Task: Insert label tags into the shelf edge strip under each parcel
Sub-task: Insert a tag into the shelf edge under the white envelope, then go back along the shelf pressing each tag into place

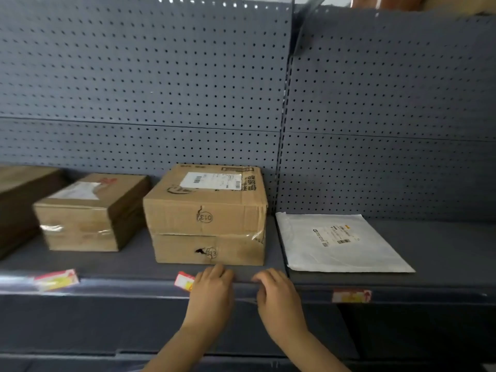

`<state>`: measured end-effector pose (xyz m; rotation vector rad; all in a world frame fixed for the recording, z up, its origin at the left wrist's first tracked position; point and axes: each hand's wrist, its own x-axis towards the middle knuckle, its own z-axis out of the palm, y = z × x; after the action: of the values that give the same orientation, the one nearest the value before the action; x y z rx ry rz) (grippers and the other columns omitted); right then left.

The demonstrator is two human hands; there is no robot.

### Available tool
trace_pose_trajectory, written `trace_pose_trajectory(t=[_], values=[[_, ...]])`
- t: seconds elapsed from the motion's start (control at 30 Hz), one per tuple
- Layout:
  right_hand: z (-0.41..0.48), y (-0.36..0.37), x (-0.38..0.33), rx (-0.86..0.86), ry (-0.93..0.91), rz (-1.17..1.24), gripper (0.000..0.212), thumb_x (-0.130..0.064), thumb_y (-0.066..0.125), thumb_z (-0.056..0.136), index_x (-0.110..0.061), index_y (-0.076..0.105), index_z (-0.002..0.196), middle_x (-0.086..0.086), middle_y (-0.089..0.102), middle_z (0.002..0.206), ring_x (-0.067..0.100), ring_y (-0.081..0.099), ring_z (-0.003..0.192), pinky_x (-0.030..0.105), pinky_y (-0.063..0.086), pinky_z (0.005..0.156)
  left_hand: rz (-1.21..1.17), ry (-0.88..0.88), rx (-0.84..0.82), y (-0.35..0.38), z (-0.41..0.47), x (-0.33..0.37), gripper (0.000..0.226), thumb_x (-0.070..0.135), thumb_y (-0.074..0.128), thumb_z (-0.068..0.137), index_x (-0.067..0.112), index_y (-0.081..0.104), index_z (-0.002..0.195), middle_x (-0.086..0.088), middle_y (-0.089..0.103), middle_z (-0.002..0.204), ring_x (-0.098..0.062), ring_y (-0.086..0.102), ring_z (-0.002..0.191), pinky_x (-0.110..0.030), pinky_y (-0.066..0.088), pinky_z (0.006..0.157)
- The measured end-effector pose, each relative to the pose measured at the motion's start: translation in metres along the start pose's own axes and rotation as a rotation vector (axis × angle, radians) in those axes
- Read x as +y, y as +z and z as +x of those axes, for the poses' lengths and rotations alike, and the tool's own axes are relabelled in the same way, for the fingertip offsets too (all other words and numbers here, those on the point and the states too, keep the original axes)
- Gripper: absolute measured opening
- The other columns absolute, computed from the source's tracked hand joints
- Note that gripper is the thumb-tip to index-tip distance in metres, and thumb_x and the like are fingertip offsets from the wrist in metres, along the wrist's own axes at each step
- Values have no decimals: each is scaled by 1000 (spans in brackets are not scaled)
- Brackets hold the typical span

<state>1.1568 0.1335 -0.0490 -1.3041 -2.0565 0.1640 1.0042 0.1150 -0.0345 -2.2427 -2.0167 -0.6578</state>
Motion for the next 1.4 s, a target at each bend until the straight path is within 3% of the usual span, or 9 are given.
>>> trace_pose_trajectory(t=[0.17, 0.33, 0.63, 0.77, 0.93, 1.1, 1.2, 1.3, 1.4], values=[[13, 35, -42, -79, -7, 16, 17, -8, 55, 88, -22, 61, 95, -6, 60, 98, 12, 51, 94, 25, 43, 79, -54, -107, 88, -27, -11, -73, 8, 8, 68, 79, 13, 66, 85, -8, 62, 88, -30, 59, 80, -41, 49, 66], [16, 55, -63, -105, 3, -57, 15, -16, 55, 91, -27, 62, 98, -11, 60, 101, 9, 48, 94, 25, 41, 82, -2, -55, 66, -34, -7, -112, 17, 14, 53, 90, 22, 62, 101, 0, 60, 102, -19, 55, 87, -27, 42, 74], [16, 70, -84, -85, 93, -160, 5, -28, 56, 91, -32, 57, 93, -14, 55, 97, 8, 44, 92, 24, 35, 80, -182, 25, 15, -28, -3, -134, 13, 21, 51, 92, 18, 63, 88, 0, 65, 94, -17, 57, 82, -30, 47, 72], [20, 72, -89, -126, 86, -248, 17, -17, 54, 91, -32, 47, 85, -14, 46, 91, 8, 37, 86, 23, 28, 73, -310, -52, -29, -21, -4, -138, 12, 20, 55, 90, 20, 61, 79, 0, 66, 83, -17, 59, 74, -36, 52, 68], [22, 71, -89, -197, 31, -368, 28, -2, 52, 81, -24, 47, 97, -6, 47, 103, 17, 42, 96, 29, 31, 79, -363, -82, -69, -18, -5, -139, 12, 17, 58, 88, 22, 65, 79, 2, 70, 79, -15, 62, 71, -28, 50, 66], [21, 69, -91, -183, -35, -397, 7, -17, 49, 94, -22, 52, 97, -5, 53, 101, 19, 46, 95, 31, 34, 80, -407, -97, -64, -13, -9, -135, 13, 12, 59, 86, 19, 67, 80, 1, 71, 81, -15, 63, 75, -27, 50, 70], [24, 66, -88, -203, -14, -434, 9, -13, 48, 94, -20, 52, 98, -3, 52, 104, 20, 44, 97, 31, 34, 83, -428, -98, -60, -12, -10, -128, 14, 10, 60, 85, 20, 68, 78, 2, 72, 80, -13, 63, 74, -25, 50, 70], [25, 61, -89, -227, -26, -508, 17, -3, 53, 86, -15, 53, 98, 2, 51, 103, 22, 46, 97, 33, 37, 82, -425, -100, -57, -11, -8, -122, 16, 12, 59, 87, 20, 68, 77, 2, 71, 80, -11, 62, 72, -24, 49, 70], [23, 57, -94, -213, -45, -542, 35, -1, 77, 44, -18, 59, 70, 0, 58, 73, 18, 55, 67, 28, 48, 58, -369, -128, -52, -11, -8, -118, 17, 11, 54, 87, 18, 66, 77, -1, 69, 82, -17, 61, 75, -31, 50, 70]])
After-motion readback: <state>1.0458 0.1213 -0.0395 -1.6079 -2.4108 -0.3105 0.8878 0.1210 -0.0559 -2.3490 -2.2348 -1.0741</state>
